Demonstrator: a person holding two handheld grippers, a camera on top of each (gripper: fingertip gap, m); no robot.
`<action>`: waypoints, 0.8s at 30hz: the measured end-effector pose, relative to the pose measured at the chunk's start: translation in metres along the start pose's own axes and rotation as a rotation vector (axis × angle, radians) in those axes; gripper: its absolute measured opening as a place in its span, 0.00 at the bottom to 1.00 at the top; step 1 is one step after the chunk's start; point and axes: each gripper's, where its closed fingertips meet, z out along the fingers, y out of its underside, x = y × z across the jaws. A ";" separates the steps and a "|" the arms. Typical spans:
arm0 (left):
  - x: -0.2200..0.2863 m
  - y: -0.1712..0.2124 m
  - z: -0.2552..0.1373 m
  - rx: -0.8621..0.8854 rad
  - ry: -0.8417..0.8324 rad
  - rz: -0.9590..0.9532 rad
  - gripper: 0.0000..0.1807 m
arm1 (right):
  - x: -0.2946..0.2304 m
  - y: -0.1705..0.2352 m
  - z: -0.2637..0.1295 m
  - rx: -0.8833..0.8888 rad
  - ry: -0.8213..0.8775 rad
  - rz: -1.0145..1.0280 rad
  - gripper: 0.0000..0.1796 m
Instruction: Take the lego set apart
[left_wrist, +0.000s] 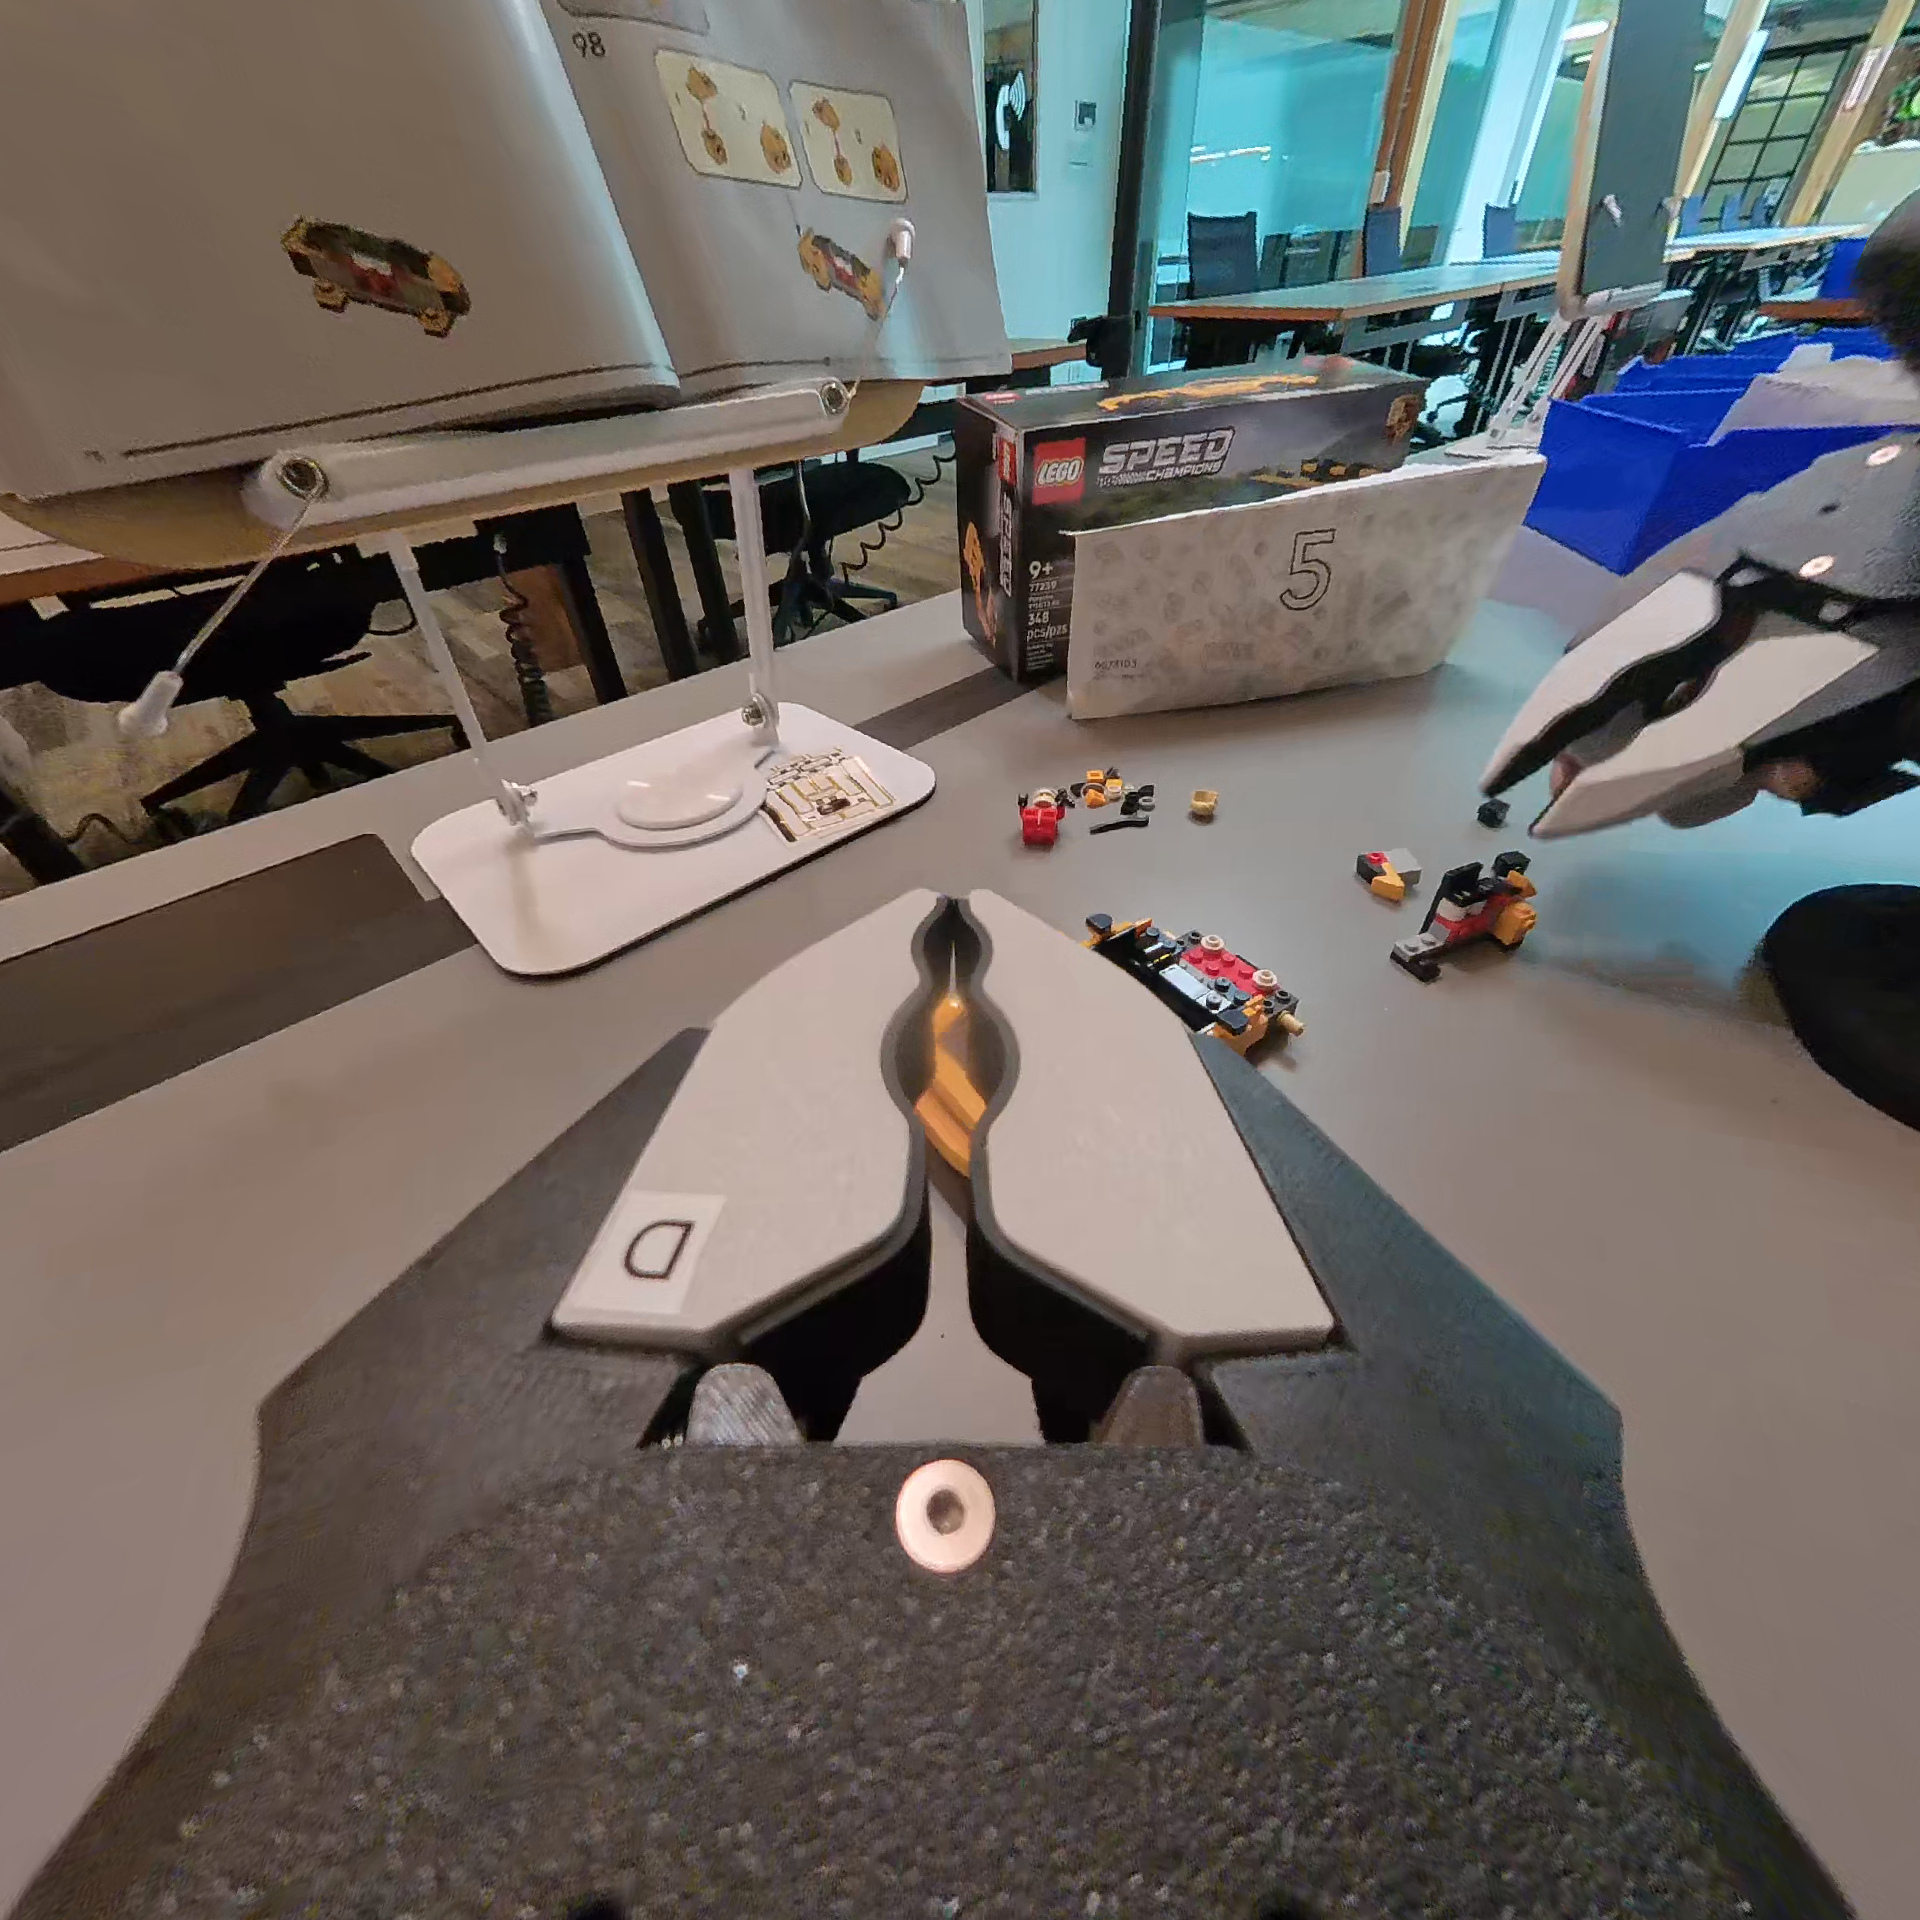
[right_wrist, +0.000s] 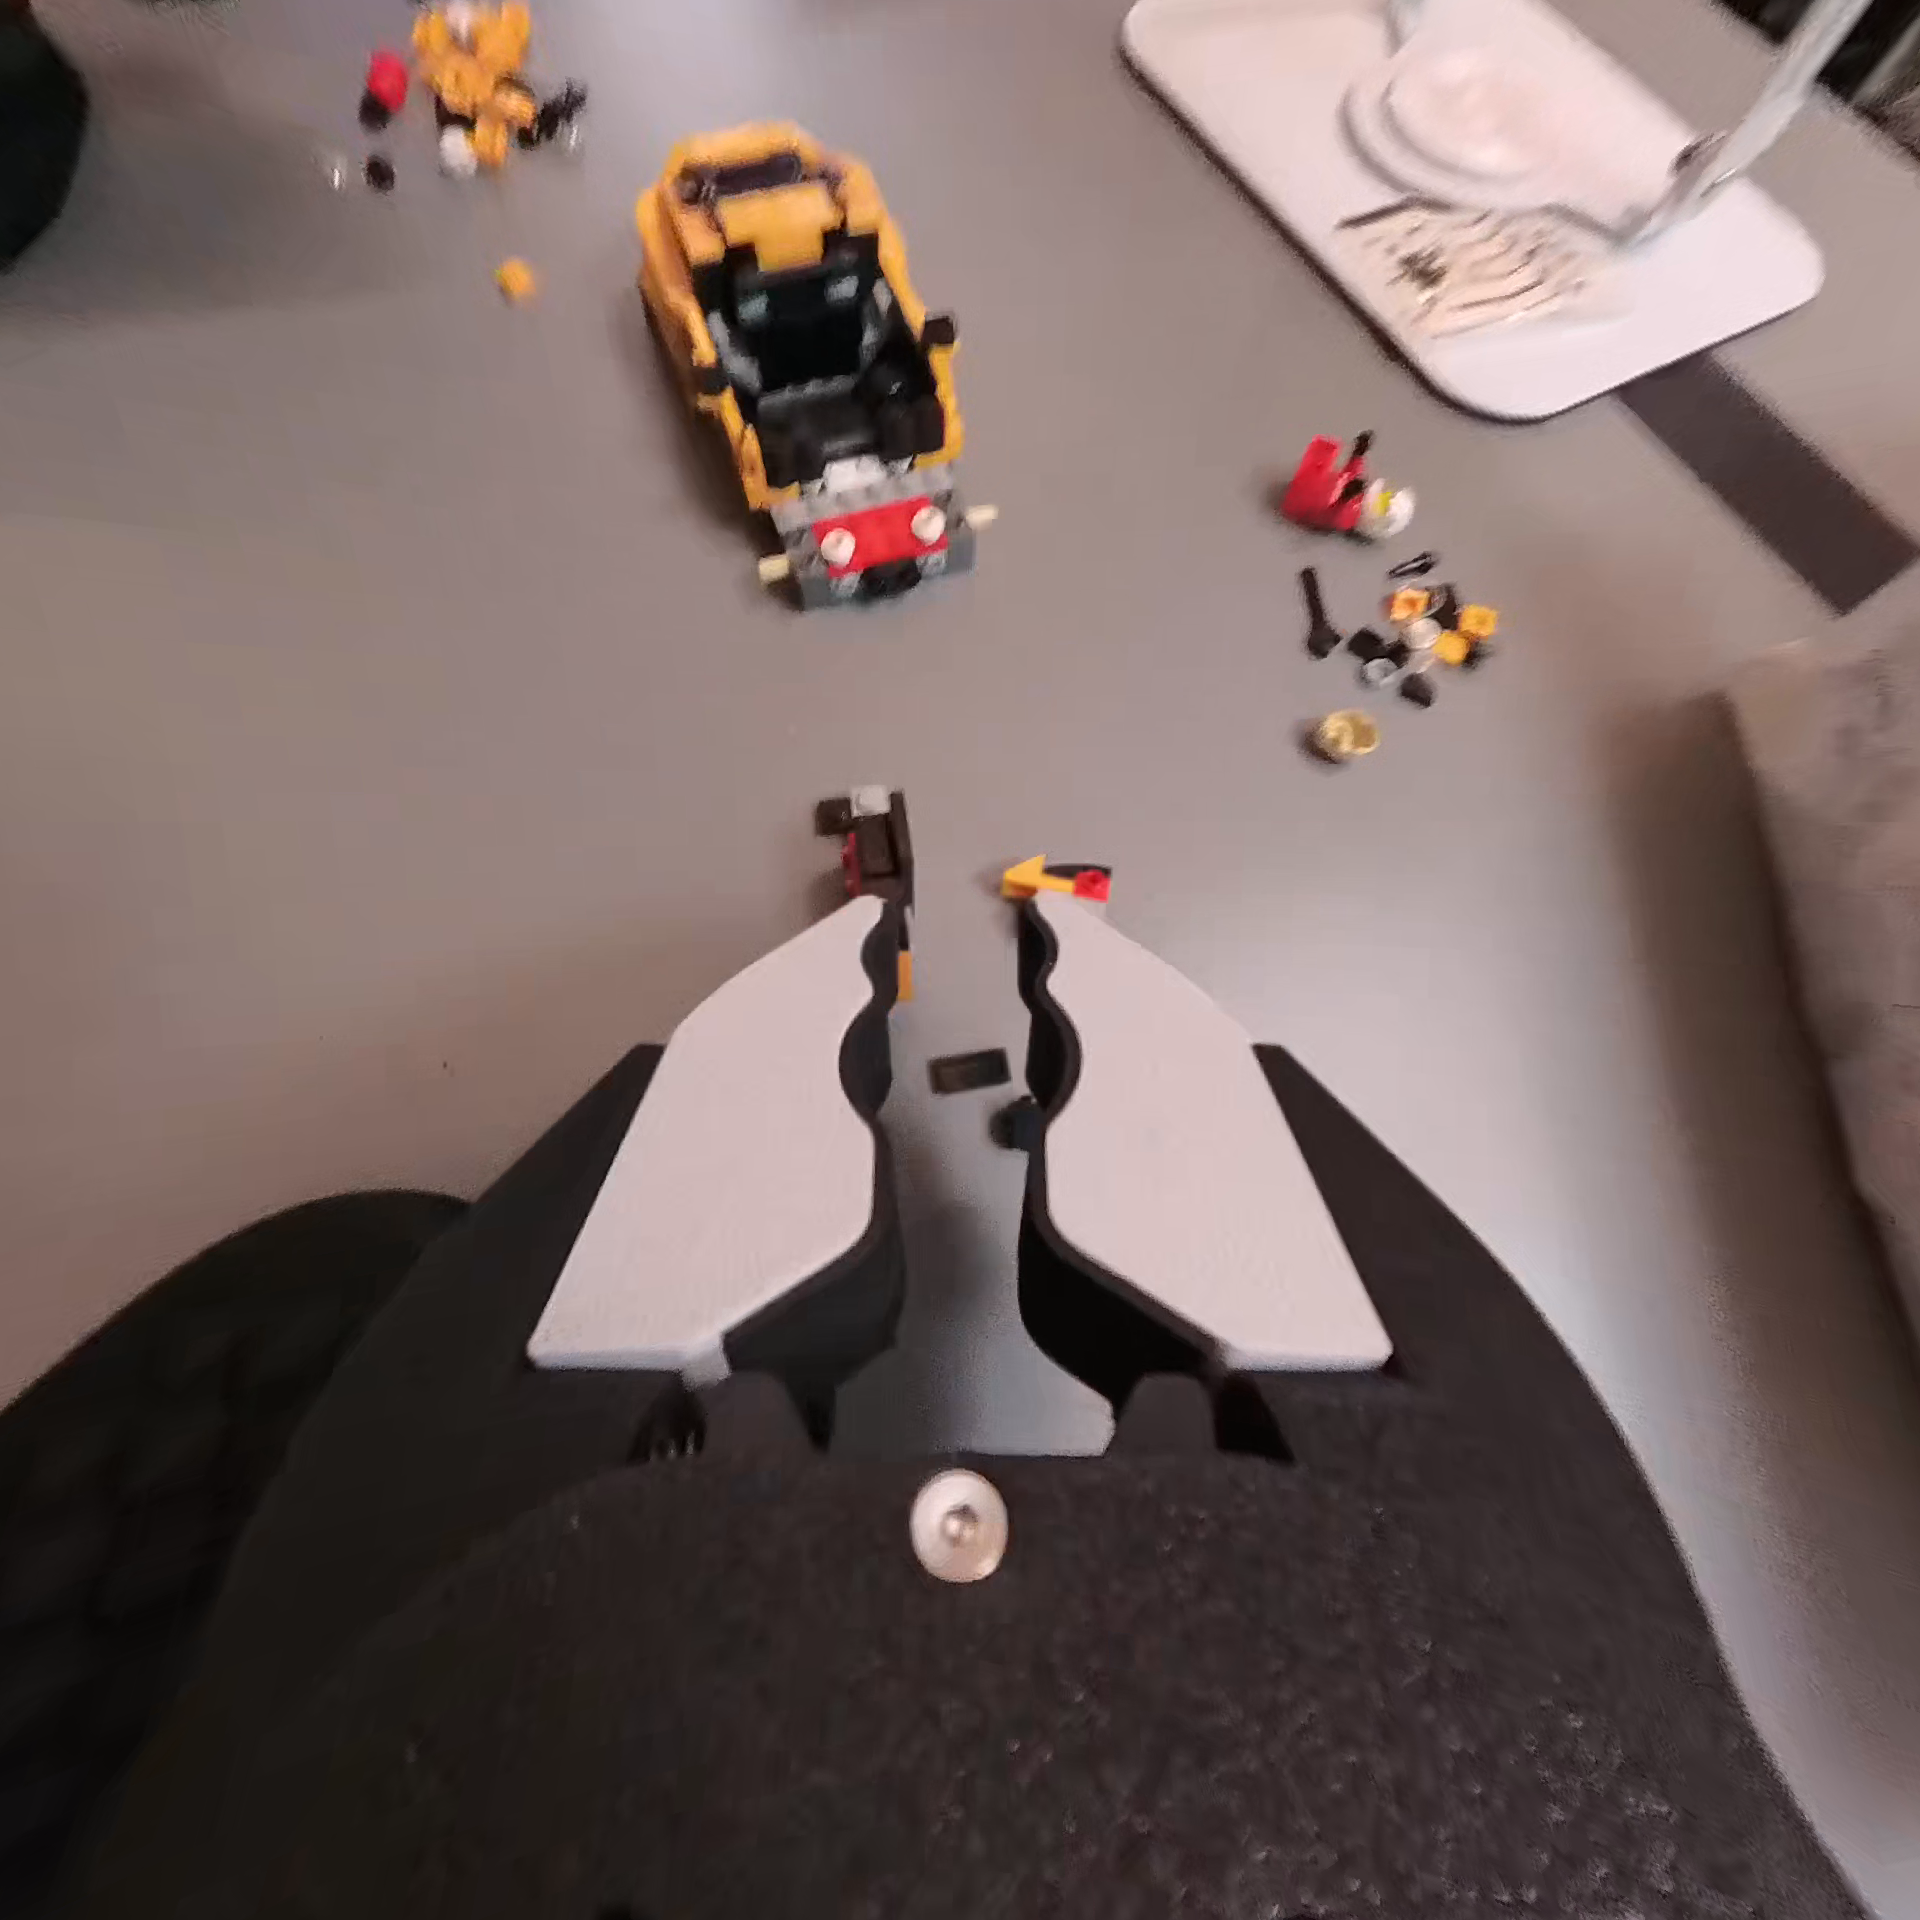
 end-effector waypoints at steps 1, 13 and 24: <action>0.002 -0.001 0.000 0.003 0.008 0.001 0.00 | -0.003 0.004 0.003 -0.019 -0.014 -0.011 0.12; 0.009 0.005 0.001 -0.016 0.017 0.028 0.00 | -0.010 0.014 0.022 -0.104 0.002 -0.038 0.06; 0.009 0.007 0.001 -0.022 0.016 0.015 0.00 | -0.011 0.012 0.025 -0.100 0.014 -0.031 0.09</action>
